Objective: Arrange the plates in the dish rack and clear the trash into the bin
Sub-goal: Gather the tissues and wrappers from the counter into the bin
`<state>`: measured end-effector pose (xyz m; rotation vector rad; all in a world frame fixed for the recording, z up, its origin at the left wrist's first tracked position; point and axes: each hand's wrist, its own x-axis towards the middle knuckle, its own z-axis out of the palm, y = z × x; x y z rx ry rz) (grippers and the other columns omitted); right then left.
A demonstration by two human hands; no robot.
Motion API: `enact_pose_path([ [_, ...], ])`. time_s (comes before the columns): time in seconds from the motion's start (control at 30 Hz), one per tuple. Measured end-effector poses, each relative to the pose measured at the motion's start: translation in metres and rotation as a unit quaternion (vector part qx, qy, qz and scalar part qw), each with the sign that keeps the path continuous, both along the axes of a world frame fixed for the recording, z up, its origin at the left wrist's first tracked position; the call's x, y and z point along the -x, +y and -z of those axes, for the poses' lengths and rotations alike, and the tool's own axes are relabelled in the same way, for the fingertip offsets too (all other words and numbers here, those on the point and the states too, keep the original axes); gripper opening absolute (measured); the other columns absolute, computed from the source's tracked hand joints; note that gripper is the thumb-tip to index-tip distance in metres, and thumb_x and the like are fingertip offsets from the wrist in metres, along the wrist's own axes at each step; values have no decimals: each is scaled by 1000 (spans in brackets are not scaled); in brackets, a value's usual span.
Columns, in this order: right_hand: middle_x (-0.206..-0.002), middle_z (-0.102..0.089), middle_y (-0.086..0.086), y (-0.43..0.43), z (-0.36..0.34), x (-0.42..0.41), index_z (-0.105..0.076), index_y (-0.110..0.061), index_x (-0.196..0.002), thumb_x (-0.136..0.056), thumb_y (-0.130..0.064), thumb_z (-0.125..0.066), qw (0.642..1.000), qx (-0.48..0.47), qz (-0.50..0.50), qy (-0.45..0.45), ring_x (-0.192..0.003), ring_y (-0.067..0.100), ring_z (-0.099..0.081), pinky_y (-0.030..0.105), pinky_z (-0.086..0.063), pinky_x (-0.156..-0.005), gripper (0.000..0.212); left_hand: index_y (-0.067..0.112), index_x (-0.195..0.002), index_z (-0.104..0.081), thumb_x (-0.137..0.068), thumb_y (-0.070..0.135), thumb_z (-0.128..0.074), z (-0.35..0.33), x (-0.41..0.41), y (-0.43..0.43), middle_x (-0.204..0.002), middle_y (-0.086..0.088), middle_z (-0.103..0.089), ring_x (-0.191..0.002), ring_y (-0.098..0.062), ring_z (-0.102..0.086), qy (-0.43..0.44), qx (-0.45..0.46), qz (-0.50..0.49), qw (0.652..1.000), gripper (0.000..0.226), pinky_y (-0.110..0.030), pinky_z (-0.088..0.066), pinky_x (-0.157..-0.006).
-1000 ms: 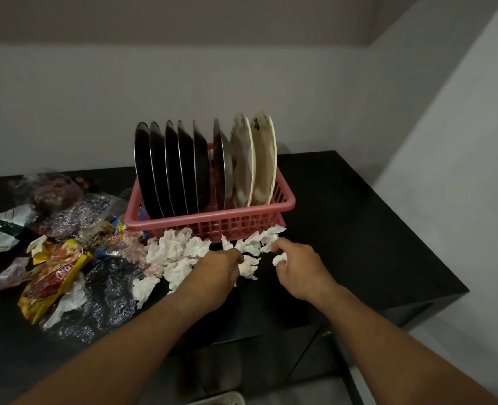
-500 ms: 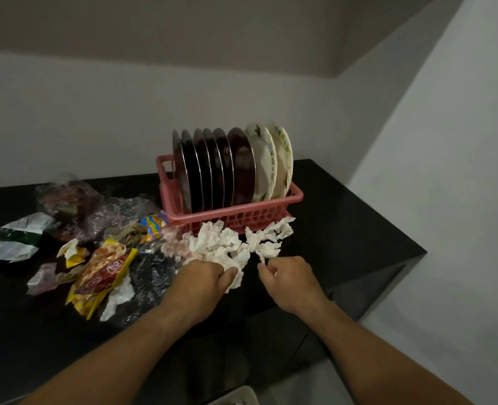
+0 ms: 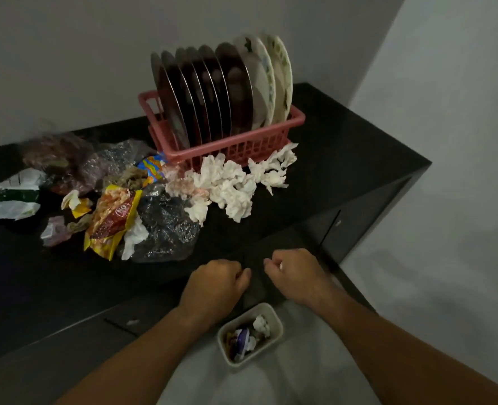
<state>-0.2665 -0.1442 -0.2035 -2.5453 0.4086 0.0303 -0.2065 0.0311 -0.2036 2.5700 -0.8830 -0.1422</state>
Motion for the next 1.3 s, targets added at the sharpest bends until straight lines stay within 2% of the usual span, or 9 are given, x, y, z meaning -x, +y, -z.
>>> enact_pose_path([
  [0.27, -84, -66, 7, -17, 137, 37, -59, -16, -79, -87, -26, -62, 986, -117, 20, 113, -81, 24, -63, 32, -49, -70, 13, 23, -68, -44, -94, 43, -51, 123, 28, 1, -77, 3, -50, -76, -20, -58, 118, -61, -32, 991, 33, -32, -40, -64],
  [0.47, -115, -63, 9, -26, 290, 38, -62, -15, -110, -94, -29, -52, 982, -15, -93, 162, -105, 26, -59, 29, -43, -82, 24, 29, -64, -39, -94, 43, -54, 253, 37, 5, -72, 5, -48, -66, -10, -47, 168, -65, -49, 982, 36, -25, -27, -59],
  [0.57, -129, -59, 6, -26, 368, 25, -59, -17, -124, -98, -29, -47, 973, 14, -137, 184, -118, 24, -54, 29, -41, -93, 32, 27, -61, -38, -92, 46, -55, 321, 44, 10, -69, 6, -46, -64, -10, -44, 185, -81, -48, 978, 40, -26, -31, -60],
  [0.67, -126, -61, 5, -24, 429, 8, -63, -18, -119, -96, -25, -53, 965, 7, -166, 201, -116, 23, -57, 27, -43, -91, 27, 29, -60, -36, -91, 46, -57, 376, 48, 14, -66, 9, -45, -62, -10, -45, 187, -85, -39, 978, 41, -26, -36, -59],
  [0.83, -123, -61, 6, -23, 507, -22, -63, -20, -114, -95, -26, -53, 955, 42, -226, 187, -113, 27, -57, 33, -46, -95, 23, 29, -59, -35, -88, 51, -54, 440, 35, 14, -65, 10, -45, -61, -8, -46, 190, -92, -42, 977, 41, -19, -29, -54],
  [1.03, -152, -39, 4, -30, 558, -26, -41, -26, -148, -96, -42, -52, 943, 88, -264, 182, -137, 25, -36, 34, -27, -114, 56, 23, -76, -52, -93, 47, -47, 483, 20, 0, -92, 0, -63, -82, -22, -61, 146, -110, -26, 983, 30, -30, -42, -68],
  [1.1, -151, -41, 4, -34, 557, -21, -45, -23, -146, -97, -40, -53, 954, 64, -243, 162, -137, 23, -35, 30, -25, -114, 52, 22, -80, -58, -93, 51, -42, 496, 16, -5, -92, 0, -63, -82, -23, -61, 136, -110, -21, 984, 36, -28, -37, -65],
  [1.23, -137, -55, -1, -45, 540, -5, -60, -20, -132, -96, -29, -56, 976, 19, -183, 112, -128, 18, -44, 26, -35, -106, 38, 27, -72, -42, -93, 47, -47, 532, 8, -21, -88, -1, -62, -83, -25, -61, 144, -135, 0, 980, 29, -29, -35, -65],
  [1.3, -133, -58, -2, -49, 531, 5, -63, -21, -130, -95, -27, -57, 982, 9, -161, 95, -124, 17, -46, 23, -35, -101, 35, 28, -76, -45, -91, 48, -49, 554, 4, -29, -93, 0, -61, -88, -25, -61, 170, -152, -10, 973, 25, -28, -35, -67],
])
